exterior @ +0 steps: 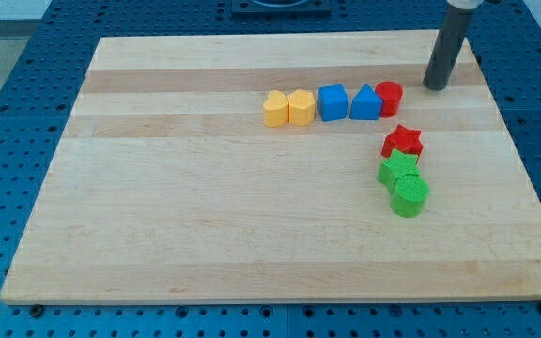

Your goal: Separate the blue triangle into the red circle

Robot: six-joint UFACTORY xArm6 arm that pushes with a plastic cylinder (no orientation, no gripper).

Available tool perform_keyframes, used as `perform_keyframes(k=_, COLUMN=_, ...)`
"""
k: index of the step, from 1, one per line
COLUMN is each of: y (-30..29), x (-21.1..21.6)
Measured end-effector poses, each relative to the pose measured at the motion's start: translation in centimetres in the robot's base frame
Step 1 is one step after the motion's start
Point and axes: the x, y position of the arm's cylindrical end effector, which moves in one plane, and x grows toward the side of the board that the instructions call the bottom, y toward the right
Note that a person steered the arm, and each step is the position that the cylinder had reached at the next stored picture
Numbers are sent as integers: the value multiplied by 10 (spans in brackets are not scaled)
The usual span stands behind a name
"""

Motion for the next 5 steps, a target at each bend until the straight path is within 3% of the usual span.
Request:
perform_keyframes(k=3, y=-89, x=-23)
perform_keyframes(k=5, y=-90, x=7)
